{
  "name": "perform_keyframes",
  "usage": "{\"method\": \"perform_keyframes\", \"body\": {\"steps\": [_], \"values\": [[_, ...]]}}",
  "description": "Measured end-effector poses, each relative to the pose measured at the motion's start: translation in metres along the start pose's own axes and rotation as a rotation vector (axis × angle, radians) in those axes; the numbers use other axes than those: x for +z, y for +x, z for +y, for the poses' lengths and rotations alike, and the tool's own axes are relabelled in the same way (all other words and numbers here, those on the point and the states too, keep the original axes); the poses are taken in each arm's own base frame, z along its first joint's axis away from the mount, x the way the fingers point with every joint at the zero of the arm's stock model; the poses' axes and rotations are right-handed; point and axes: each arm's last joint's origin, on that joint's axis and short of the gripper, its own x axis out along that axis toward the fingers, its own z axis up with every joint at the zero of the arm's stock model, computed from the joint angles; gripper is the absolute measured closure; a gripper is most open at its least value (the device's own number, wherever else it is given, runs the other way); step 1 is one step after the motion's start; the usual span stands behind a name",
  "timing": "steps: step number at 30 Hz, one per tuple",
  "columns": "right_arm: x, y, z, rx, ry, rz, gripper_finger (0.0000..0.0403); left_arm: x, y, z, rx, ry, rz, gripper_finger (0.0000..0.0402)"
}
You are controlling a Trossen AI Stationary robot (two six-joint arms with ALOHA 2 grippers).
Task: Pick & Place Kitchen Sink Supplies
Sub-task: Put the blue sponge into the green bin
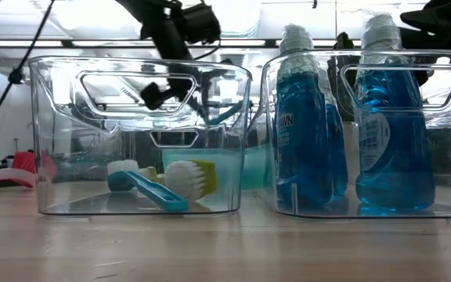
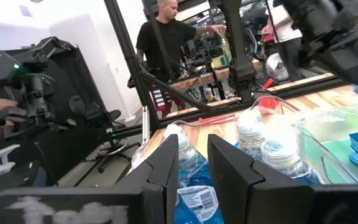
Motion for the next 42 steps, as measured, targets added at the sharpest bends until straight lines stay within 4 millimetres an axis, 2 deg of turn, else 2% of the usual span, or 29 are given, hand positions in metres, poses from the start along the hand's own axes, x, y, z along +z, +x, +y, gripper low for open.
{"method": "perform_keyframes", "body": {"steps": [3, 9, 13, 22, 34, 42], "values": [[0.000, 0.000, 0.000, 0.000, 0.000, 0.000, 0.0316, 0.003, 0.007, -0.013, 0.000, 0.028, -0.001, 0.0401], [0.000, 0.000, 0.000, 0.000, 0.000, 0.000, 0.0315, 0.005, 0.031, -0.017, 0.129, 0.048, 0.079, 0.0401], [0.000, 0.000, 0.000, 0.000, 0.000, 0.000, 0.0323, 0.005, 0.042, -0.022, 0.136, 0.048, 0.107, 0.0401], [0.000, 0.000, 0.000, 0.000, 0.000, 0.000, 0.0334, 0.009, 0.039, -0.012, 0.227, 0.050, 0.088, 0.0401], [0.000, 0.000, 0.000, 0.000, 0.000, -0.001, 0.0316, 0.010, 0.041, -0.013, 0.219, 0.054, 0.080, 0.0401], [0.000, 0.000, 0.000, 0.000, 0.000, -0.001, 0.0327, 0.010, 0.041, -0.014, 0.206, 0.052, 0.076, 0.0399]]}}
